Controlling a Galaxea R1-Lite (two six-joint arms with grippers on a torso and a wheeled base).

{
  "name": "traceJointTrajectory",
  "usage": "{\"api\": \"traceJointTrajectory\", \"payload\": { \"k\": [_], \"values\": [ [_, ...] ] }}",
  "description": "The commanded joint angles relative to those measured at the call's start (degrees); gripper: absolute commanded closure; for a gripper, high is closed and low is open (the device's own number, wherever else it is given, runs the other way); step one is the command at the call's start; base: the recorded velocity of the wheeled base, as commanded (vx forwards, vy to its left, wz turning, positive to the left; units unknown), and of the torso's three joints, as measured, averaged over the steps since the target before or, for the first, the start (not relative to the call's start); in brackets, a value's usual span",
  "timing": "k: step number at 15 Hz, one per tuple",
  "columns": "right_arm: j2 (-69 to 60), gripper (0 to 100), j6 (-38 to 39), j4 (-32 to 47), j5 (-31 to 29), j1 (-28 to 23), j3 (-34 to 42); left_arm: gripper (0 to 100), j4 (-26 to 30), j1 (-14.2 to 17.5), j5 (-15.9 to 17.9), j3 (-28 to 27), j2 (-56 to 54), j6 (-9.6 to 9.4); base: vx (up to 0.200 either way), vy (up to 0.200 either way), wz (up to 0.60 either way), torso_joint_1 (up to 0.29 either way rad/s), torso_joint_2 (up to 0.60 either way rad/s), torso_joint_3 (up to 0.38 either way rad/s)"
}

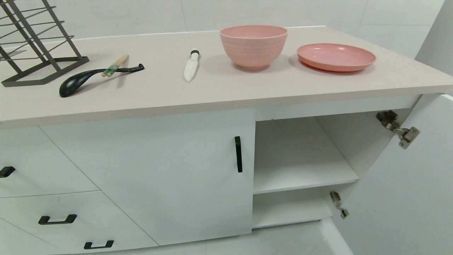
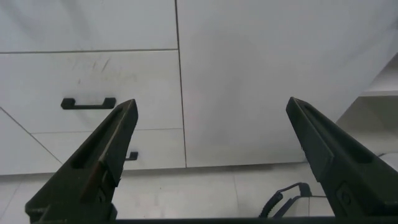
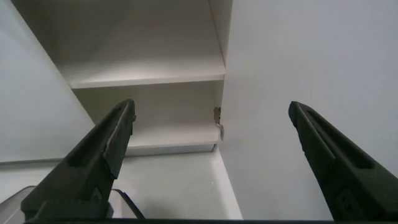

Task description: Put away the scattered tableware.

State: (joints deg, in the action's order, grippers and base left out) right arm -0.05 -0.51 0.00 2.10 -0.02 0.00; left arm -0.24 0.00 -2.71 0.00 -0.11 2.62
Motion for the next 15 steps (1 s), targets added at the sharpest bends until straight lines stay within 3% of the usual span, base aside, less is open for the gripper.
{"api": "traceJointTrajectory", "payload": {
  "k": [1, 5, 13, 15],
  "values": [
    [0.0, 0, 0.0, 0.0, 0.0, 0.0, 0.0, 0, 0.0, 0.0, 0.0, 0.0, 0.1, 0.02, 0.0, 0.0, 0.0, 0.144, -0.19, -0.022],
    [0.0, 0, 0.0, 0.0, 0.0, 0.0, 0.0, 0, 0.0, 0.0, 0.0, -0.1, 0.1, 0.02, 0.0, 0.0, 0.0, 0.239, -0.11, -0.109],
    [0.0, 0, -0.1, 0.0, 0.0, 0.0, 0.0, 0, 0.0, 0.0, 0.0, -0.1, 0.1, 0.02, 0.0, 0.0, 0.0, 0.226, -0.56, -0.214],
    [0.0, 0, -0.1, 0.0, 0.0, 0.0, 0.0, 0, 0.0, 0.0, 0.0, -0.1, 0.1, 0.02, 0.0, 0.0, 0.0, 0.063, -0.48, -0.222]
  ]
}}
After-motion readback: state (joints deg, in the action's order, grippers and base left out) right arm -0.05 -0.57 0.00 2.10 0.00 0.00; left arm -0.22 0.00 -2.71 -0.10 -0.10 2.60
